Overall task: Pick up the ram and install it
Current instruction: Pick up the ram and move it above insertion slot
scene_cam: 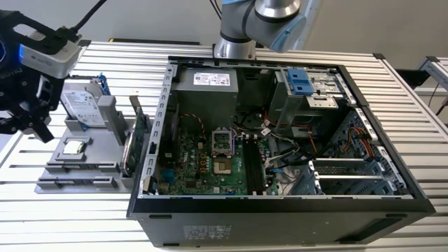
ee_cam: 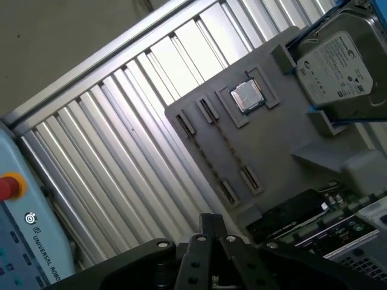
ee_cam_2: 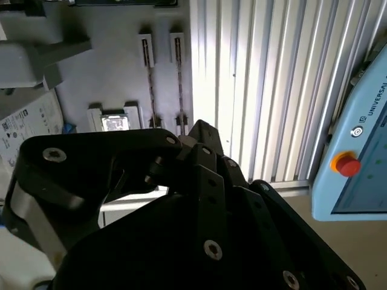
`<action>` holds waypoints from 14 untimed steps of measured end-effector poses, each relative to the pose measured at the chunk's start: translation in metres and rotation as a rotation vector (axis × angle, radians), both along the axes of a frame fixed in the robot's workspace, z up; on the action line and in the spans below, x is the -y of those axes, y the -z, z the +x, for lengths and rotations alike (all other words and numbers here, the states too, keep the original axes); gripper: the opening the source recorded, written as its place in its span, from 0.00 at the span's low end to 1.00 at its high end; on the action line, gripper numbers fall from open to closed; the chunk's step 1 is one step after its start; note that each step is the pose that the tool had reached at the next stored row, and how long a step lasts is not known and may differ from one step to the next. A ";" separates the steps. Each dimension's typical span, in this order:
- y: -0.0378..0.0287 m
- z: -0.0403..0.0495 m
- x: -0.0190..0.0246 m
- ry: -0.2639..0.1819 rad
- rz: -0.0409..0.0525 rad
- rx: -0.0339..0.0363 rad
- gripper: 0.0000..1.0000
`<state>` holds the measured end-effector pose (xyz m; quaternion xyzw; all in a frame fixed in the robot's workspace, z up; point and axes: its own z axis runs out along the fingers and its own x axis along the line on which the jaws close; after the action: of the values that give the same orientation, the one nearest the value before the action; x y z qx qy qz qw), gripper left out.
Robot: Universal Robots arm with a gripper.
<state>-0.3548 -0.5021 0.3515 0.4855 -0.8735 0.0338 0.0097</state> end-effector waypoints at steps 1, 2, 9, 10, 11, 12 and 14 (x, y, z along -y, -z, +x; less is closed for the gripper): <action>0.0000 0.0000 -0.0002 -0.011 -0.0014 0.0000 0.00; -0.0001 -0.0001 -0.0003 -0.022 -0.0027 -0.0001 0.00; 0.0000 -0.0003 -0.0017 -0.120 -0.0073 0.0002 0.00; -0.0001 -0.0004 -0.0018 -0.133 -0.0071 0.0001 0.00; -0.0002 -0.0003 -0.0018 -0.147 -0.0065 0.0001 0.00; -0.0002 -0.0004 -0.0018 -0.159 -0.0046 0.0003 0.00; -0.0001 -0.0004 -0.0018 -0.184 0.0012 0.0009 0.00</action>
<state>-0.3552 -0.5003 0.3516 0.5639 -0.8251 0.0343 0.0058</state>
